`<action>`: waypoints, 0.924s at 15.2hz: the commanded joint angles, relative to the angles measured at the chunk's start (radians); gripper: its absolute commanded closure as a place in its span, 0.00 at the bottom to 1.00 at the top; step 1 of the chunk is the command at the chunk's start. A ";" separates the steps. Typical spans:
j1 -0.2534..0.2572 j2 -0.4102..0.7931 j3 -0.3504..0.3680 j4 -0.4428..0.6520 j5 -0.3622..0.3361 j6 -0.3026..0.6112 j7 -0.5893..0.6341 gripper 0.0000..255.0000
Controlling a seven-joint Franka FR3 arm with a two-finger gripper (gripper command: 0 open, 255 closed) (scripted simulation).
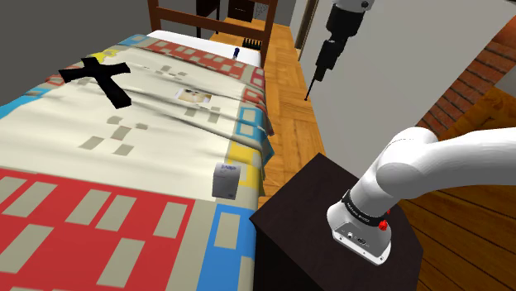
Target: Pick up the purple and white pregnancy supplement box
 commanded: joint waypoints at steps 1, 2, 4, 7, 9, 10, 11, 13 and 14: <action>0.000 0.000 0.000 0.000 0.000 0.000 0.000 0.00; 0.006 0.007 0.013 -0.020 0.012 0.025 0.017 0.00; 0.018 0.026 0.039 -0.056 0.035 0.075 0.049 0.00; 0.037 0.064 0.080 -0.103 0.070 0.155 0.097 0.00; 0.050 0.098 0.109 -0.127 0.092 0.210 0.129 0.00; 0.056 0.117 0.123 -0.138 0.102 0.239 0.145 0.00; 0.063 0.137 0.137 -0.147 0.113 0.267 0.160 0.00; 0.074 0.183 0.166 -0.162 0.132 0.325 0.192 0.00; 0.080 0.207 0.181 -0.167 0.141 0.355 0.207 0.00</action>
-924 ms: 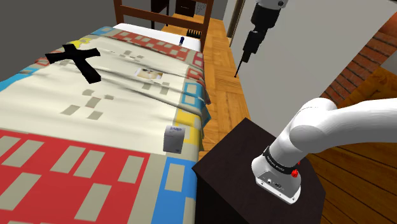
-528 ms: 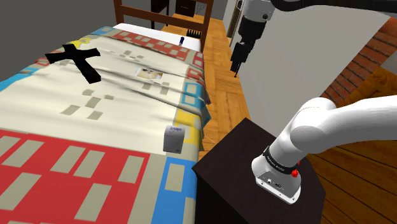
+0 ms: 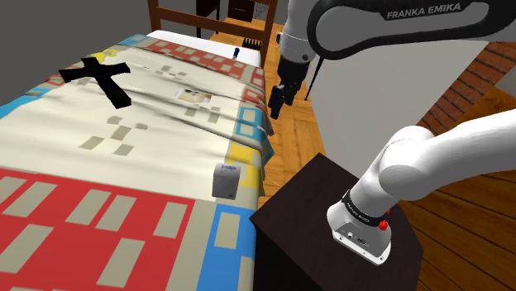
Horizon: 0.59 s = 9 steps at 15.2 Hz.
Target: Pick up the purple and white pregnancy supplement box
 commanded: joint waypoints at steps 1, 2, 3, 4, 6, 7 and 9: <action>0.013 0.049 0.032 -0.010 0.020 0.059 0.035 0.00; 0.018 0.077 0.047 -0.012 0.027 0.089 0.051 0.00; 0.023 0.106 0.061 -0.013 0.033 0.118 0.067 0.00; 0.027 0.136 0.076 -0.013 0.039 0.148 0.083 0.00; 0.034 0.200 0.106 -0.009 0.047 0.207 0.116 0.00; 0.036 0.234 0.121 -0.004 0.048 0.236 0.133 0.00; 0.040 0.305 0.151 0.009 0.047 0.293 0.169 0.00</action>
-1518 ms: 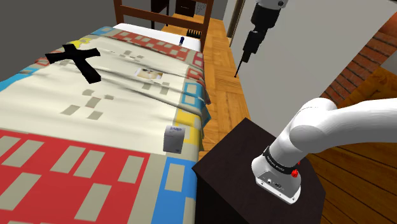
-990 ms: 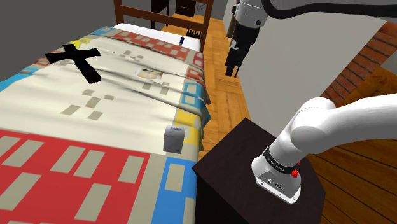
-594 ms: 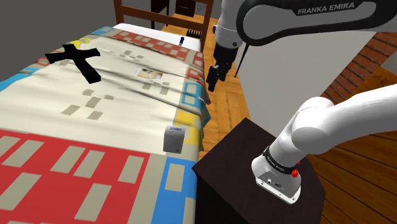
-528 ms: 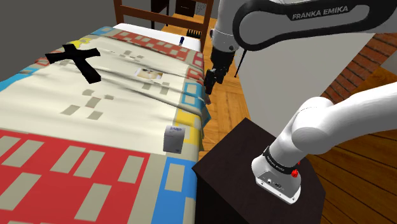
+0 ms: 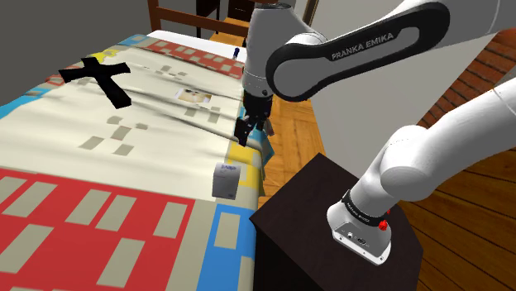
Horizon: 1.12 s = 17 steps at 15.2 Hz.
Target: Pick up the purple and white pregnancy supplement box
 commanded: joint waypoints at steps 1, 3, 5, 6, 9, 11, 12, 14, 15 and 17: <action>0.002 0.071 0.027 0.012 -0.004 0.059 0.034 0.00; 0.003 0.147 0.055 0.033 -0.017 0.112 0.075 0.00; 0.005 0.227 0.080 0.059 -0.041 0.162 0.121 0.00; 0.006 0.267 0.092 0.074 -0.056 0.185 0.145 0.00; 0.015 0.392 0.116 0.128 -0.117 0.247 0.226 0.00; 0.019 0.415 0.114 0.130 -0.131 0.266 0.239 0.00; 0.019 0.427 0.113 0.127 -0.140 0.279 0.246 0.00; 0.021 0.453 0.110 0.123 -0.159 0.306 0.259 0.00; 0.022 0.466 0.108 0.121 -0.169 0.320 0.266 0.00; 0.025 0.500 0.102 0.117 -0.196 0.354 0.286 0.00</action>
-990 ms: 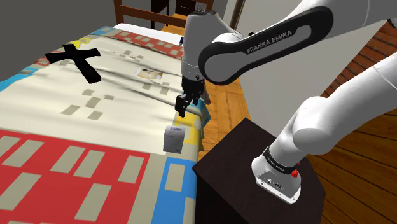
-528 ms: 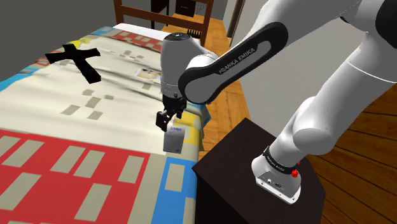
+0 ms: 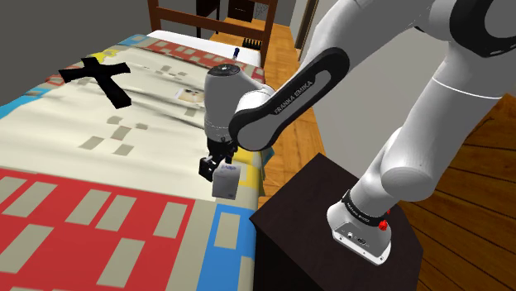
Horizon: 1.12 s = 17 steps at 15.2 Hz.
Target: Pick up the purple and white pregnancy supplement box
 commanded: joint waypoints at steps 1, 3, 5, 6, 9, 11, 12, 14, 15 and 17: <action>0.003 0.023 -0.004 0.003 -0.018 0.018 0.013 0.00; 0.002 0.021 -0.004 0.001 -0.016 0.018 0.011 1.00; 0.002 0.021 -0.004 0.002 -0.016 0.017 0.010 1.00; 0.002 0.021 -0.005 0.002 -0.016 0.018 0.010 1.00; 0.002 0.021 -0.004 0.002 -0.016 0.018 0.010 1.00; 0.002 0.022 -0.004 0.002 -0.017 0.019 0.012 1.00; 0.003 0.023 -0.004 0.003 -0.017 0.018 0.013 1.00; 0.000 -0.004 0.002 0.006 0.004 -0.008 -0.002 1.00; -0.002 -0.017 0.004 0.007 0.014 -0.021 -0.009 1.00; -0.004 -0.042 0.008 0.011 0.033 -0.048 -0.023 1.00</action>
